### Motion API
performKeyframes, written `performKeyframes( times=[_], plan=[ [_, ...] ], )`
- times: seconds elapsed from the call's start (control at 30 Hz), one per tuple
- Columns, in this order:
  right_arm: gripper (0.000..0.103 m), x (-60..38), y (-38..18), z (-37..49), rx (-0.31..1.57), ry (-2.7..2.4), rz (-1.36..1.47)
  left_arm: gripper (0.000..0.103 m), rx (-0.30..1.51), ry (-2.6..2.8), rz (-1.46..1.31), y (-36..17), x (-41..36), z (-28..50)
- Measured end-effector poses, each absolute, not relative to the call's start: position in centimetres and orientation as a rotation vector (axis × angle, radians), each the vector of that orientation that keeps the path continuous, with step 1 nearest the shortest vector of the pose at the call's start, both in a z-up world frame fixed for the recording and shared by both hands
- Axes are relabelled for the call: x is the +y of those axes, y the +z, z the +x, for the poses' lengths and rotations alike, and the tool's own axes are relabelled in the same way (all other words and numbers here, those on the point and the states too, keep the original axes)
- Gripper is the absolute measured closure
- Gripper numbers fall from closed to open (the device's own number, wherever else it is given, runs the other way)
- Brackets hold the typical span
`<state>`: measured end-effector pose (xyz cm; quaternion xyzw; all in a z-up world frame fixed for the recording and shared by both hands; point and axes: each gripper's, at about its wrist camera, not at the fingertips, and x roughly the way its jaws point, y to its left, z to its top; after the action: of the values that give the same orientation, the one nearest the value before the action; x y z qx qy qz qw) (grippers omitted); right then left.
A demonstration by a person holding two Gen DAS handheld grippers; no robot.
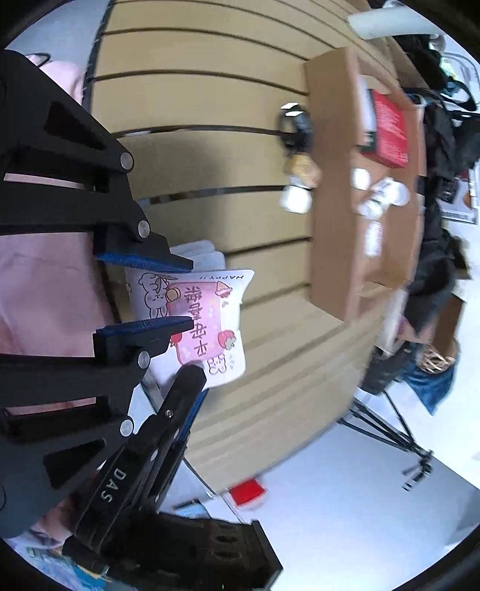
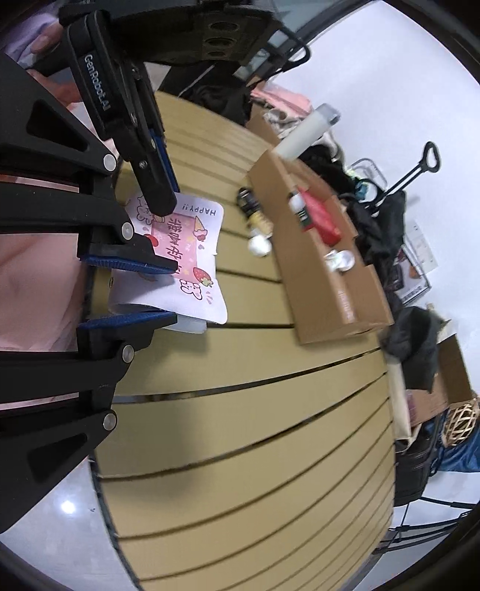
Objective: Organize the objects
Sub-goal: 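Carry the pink card into the cardboard tray and open both tools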
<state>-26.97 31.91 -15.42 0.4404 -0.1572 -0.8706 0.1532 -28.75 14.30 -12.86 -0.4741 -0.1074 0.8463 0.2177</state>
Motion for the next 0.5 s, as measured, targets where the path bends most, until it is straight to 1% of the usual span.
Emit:
performKeyframes(
  times=[0.1, 0.3, 0.43, 0.5],
  plan=[
    [0.081, 32.0, -12.2, -28.1, -0.440, -2.516, 1.186, 0.083, -0.301, 2.369, -1.233, -9.7, 14.2, -30.5],
    [0.081, 31.8, -6.0, -34.1, -0.400, -2.536, 1.096, 0.083, -0.302, 2.409, -1.166, -4.5, 13.8, -36.9],
    [0.082, 31.0, -3.1, -39.6, -0.378, -2.527, 1.061, 0.083, -0.301, 2.415, -1.219, -3.4, 13.5, -42.3],
    [0.082, 30.8, -2.8, -42.3, -0.375, -2.516, 1.084, 0.083, -0.327, 2.396, -1.258, -3.6, 13.2, -44.7]
  ],
)
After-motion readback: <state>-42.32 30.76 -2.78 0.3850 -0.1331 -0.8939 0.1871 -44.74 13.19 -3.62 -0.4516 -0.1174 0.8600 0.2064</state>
